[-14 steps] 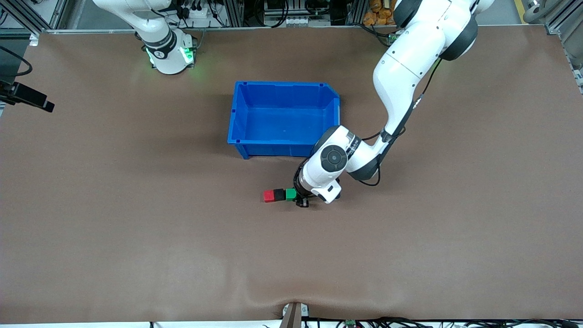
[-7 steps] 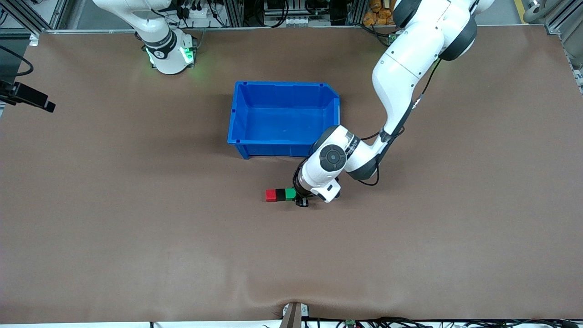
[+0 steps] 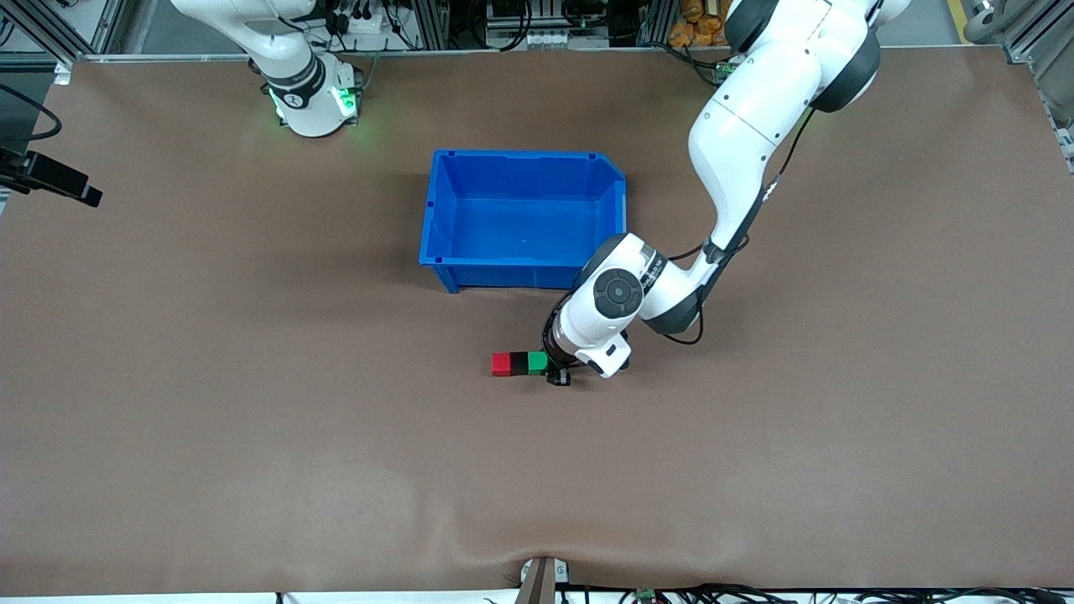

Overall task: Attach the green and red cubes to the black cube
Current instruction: 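Open the left gripper and lift it off the green cube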

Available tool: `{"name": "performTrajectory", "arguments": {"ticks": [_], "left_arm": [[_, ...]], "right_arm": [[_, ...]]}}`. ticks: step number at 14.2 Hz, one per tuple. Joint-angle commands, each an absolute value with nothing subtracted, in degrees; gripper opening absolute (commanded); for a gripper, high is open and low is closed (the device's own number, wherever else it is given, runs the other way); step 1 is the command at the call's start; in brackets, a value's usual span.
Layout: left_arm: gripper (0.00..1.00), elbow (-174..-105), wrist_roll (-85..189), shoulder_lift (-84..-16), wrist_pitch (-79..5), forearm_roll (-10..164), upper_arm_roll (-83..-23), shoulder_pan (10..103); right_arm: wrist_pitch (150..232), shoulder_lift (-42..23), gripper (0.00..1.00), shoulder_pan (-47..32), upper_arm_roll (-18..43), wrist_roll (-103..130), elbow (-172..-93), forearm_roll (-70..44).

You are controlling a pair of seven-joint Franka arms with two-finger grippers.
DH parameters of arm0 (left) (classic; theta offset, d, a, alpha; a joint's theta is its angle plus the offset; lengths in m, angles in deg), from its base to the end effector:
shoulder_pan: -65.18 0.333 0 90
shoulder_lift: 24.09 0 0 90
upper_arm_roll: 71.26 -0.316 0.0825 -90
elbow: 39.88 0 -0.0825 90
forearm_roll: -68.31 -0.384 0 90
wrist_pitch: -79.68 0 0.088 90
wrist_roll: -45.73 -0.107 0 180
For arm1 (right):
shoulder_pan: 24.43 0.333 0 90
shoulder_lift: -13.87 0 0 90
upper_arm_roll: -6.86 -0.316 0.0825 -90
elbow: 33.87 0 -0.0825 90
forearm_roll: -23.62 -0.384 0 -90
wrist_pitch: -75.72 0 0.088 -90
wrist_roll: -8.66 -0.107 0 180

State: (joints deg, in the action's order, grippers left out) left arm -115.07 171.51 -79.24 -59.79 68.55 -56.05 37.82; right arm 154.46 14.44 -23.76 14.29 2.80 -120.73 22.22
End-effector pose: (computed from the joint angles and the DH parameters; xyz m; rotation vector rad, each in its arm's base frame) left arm 0.5933 -0.4746 0.1848 2.0501 2.0811 -0.2783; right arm 0.5270 -0.0599 0.6393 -3.0900 0.3366 0.2049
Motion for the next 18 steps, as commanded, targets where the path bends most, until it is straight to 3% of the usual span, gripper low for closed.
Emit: {"name": "performTrajectory", "arguments": {"ticks": [1,13,14,15,16,18], "left_arm": [[0.00,-114.41,169.48,-79.02,-58.31,68.66,-56.32,37.41],[0.00,-113.71,168.34,-79.20,-60.06,68.84,-58.61,37.06],[0.24,-113.71,168.34,-79.20,-59.98,68.84,-58.61,37.06],[0.66,-113.71,168.34,-79.11,-59.98,68.92,-58.52,37.32],[1.00,-113.71,168.34,-79.11,-59.98,68.92,-58.52,37.32],[1.00,-113.71,168.25,-78.15,-59.80,68.84,-58.69,37.41]], "right_arm": [[154.29,14.31,1.00,-23.81,14.24,2.60,-120.01,21.51],[154.29,14.31,1.00,-23.81,14.24,2.60,-120.01,21.51],[154.29,14.31,1.00,-23.81,14.24,2.60,-120.01,21.51],[154.29,14.31,1.00,-23.81,14.24,2.60,-120.01,21.51],[154.29,14.31,1.00,-23.81,14.24,2.60,-120.01,21.51],[154.29,14.31,1.00,-23.81,14.24,2.60,-120.01,21.51]]}}
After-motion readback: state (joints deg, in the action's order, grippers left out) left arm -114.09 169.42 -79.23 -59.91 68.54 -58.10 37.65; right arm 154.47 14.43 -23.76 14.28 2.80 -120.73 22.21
